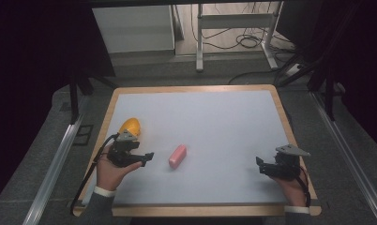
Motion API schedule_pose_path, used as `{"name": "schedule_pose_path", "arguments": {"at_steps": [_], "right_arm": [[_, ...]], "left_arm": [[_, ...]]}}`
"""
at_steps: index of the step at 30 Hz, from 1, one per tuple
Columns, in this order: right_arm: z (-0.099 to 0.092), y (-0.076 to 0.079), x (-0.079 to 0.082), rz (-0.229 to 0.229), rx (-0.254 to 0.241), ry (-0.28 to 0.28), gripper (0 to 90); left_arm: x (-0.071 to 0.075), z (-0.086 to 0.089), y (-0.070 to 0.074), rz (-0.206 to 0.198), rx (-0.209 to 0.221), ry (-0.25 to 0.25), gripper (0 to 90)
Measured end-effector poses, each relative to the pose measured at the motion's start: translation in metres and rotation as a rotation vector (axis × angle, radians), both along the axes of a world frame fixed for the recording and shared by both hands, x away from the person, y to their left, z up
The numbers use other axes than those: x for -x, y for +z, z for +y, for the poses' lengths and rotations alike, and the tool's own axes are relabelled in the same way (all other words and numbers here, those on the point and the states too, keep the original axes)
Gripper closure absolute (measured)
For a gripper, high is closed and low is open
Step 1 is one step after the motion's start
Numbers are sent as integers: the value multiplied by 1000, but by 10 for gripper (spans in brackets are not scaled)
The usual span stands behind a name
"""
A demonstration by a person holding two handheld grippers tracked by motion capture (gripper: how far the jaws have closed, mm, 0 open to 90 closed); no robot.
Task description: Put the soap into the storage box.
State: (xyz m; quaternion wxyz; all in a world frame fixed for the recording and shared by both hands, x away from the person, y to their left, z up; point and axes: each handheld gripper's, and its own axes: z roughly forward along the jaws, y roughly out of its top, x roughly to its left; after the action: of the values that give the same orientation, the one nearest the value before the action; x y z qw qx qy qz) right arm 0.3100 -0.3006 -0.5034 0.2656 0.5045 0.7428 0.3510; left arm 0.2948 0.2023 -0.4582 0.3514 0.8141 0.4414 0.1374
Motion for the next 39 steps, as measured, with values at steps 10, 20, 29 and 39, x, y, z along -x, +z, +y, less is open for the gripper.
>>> {"name": "schedule_pose_path", "arguments": {"at_steps": [10,20,29,39], "right_arm": [[-2,2,1,-6,0,-9,74],[-1,0,0,-1,5,-10,74],[-2,-1,-1,2,13,-16,74],[0,-2,-1,4,22,-11,74]], "left_arm": [[-6,-14,1,6,-19,-24,272],[-19,-35,5,15,-42,-32,263],[-29,-46,6,29,-46,-46,258],[-33,-57,10,34,-61,-64,251]]}}
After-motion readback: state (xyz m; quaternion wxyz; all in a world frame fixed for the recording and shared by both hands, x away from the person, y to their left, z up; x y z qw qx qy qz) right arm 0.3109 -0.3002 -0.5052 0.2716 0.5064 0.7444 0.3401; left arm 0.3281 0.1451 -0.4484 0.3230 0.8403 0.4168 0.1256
